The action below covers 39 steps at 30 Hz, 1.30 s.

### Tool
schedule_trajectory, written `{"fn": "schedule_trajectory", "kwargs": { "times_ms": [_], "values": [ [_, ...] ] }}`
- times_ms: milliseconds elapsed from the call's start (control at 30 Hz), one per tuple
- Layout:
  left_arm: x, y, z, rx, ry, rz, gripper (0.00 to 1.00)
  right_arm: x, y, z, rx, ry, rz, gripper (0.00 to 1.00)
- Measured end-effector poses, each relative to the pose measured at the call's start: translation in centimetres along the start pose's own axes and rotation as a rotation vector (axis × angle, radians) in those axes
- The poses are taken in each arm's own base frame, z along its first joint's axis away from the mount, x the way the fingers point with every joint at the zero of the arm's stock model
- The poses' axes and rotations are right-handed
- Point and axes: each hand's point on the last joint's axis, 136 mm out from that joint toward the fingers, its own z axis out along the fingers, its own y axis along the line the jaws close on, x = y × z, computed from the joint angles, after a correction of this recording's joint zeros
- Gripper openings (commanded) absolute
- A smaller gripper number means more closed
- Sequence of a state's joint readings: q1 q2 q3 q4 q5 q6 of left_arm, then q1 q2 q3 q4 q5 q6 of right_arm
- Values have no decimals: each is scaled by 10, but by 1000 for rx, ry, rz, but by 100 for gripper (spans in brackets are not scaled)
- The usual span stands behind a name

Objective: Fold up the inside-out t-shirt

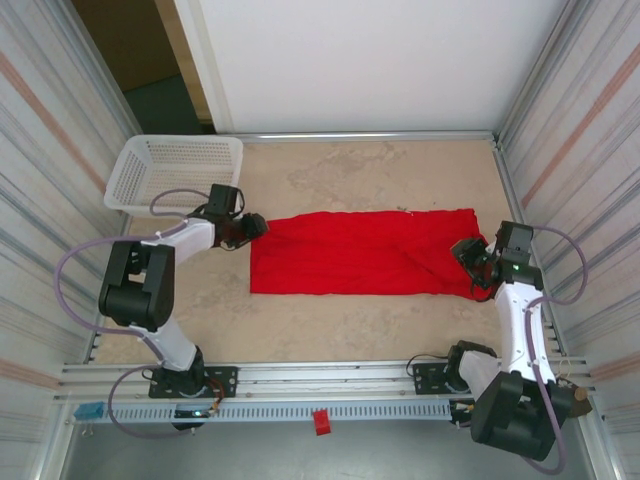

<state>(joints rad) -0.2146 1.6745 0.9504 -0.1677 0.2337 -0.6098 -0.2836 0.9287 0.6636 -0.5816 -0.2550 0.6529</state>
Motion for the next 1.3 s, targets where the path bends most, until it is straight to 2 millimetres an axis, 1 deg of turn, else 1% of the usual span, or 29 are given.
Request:
{"fn": "schedule_trajectory", "kwargs": {
  "times_ms": [133, 200, 267, 367, 433, 467, 533, 633, 700, 867, 900, 933, 967, 1067, 1100, 1200, 1267, 1300],
  "values": [
    [-12, -9, -20, 23, -52, 10, 56, -3, 2, -1, 3, -6, 2, 49],
    [-20, -17, -29, 42, -78, 16, 56, -8, 7, 0, 1, 3, -2, 49],
    [-32, -28, -34, 68, -95, 24, 56, -12, 16, 7, 2, 25, -18, 50],
    [-52, -46, -30, 84, -104, 49, 56, -10, 31, 25, 3, 84, -62, 52],
    [-63, -54, -21, 79, -100, 75, 56, -3, 41, 38, 14, 134, -100, 53],
    [-64, -55, -15, 68, -93, 89, 56, 0, 45, 44, 21, 154, -120, 54],
    [-60, -52, -3, 29, -67, 112, 56, 5, 52, 57, 41, 187, -167, 54],
    [-44, -40, 9, -28, -11, 130, 56, 9, 56, 74, 76, 219, -221, 55],
    [-37, -35, 11, -50, 10, 133, 56, 12, 55, 85, 104, 233, -244, 55],
    [-26, -22, 15, -85, 34, 126, 56, 21, 50, 110, 164, 277, -286, 55],
    [-24, -20, 16, -89, 40, 124, 55, 22, 50, 114, 174, 283, -292, 54],
    [-22, -19, 17, -92, 44, 123, 54, 23, 52, 119, 180, 290, -298, 50],
    [-21, -18, 17, -93, 47, 123, 52, 23, 53, 122, 182, 295, -305, 43],
    [-21, -17, 21, -95, 50, 120, 41, 25, 58, 132, 182, 304, -327, 2],
    [-20, -16, 23, -96, 53, 120, 35, 26, 59, 133, 180, 306, -333, 0],
    [-18, -13, 29, -96, 65, 115, 14, 26, 61, 131, 172, 299, -339, 0],
    [-17, -11, 34, -96, 71, 114, 2, 26, 62, 125, 161, 288, -341, 0],
    [-16, -10, 37, -94, 77, 116, 0, 26, 62, 120, 154, 282, -342, 0]
  ]
}}
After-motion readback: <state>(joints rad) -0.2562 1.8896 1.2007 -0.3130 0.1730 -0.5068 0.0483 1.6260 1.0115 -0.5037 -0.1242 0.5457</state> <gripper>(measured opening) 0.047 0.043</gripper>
